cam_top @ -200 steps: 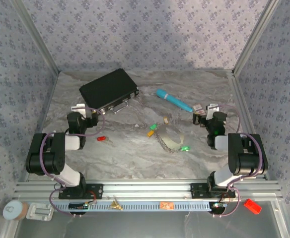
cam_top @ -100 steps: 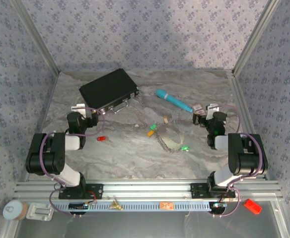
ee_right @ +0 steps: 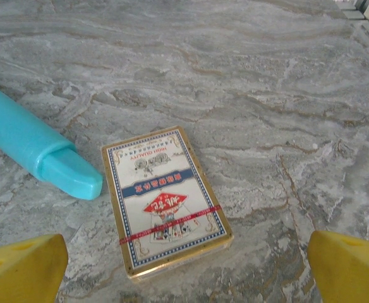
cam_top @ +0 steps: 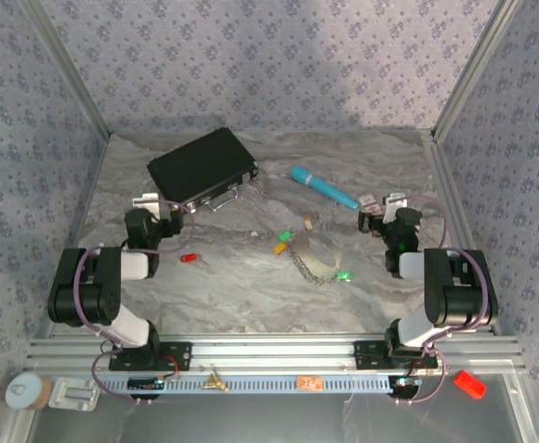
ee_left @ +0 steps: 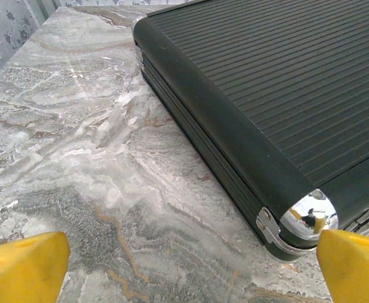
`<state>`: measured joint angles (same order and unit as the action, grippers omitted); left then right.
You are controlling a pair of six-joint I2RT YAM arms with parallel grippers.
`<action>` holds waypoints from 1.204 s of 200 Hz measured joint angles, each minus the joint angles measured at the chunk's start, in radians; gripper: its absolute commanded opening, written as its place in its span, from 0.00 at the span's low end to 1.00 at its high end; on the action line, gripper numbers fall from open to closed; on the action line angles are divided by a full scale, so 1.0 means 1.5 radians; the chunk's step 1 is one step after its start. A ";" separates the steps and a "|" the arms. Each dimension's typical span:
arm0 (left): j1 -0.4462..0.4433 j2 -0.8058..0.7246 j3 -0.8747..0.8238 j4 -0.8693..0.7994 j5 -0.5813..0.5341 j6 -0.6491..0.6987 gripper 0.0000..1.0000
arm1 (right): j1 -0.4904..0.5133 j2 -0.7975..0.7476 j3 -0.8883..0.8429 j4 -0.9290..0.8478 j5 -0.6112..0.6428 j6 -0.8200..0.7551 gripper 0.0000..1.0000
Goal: Put the keys on the keyring
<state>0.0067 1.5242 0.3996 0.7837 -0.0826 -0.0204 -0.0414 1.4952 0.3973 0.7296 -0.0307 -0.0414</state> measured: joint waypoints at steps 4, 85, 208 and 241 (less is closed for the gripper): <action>0.000 -0.007 0.000 -0.008 0.000 0.000 1.00 | 0.002 -0.008 0.005 -0.020 0.003 0.000 0.99; -0.006 -0.251 0.041 -0.201 -0.020 -0.052 0.99 | 0.086 -0.165 0.199 -0.393 0.054 0.126 0.95; -0.242 -0.301 0.118 -0.489 0.037 -0.233 0.95 | 0.399 -0.180 0.319 -0.940 0.097 0.374 0.48; -0.314 -0.311 0.103 -0.500 0.014 -0.290 0.95 | 0.491 -0.181 0.319 -0.999 0.134 0.476 0.41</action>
<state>-0.4637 1.0576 0.5537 0.0338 -0.0612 -0.4553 0.6952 1.2243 0.8761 -0.7685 0.1696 0.6720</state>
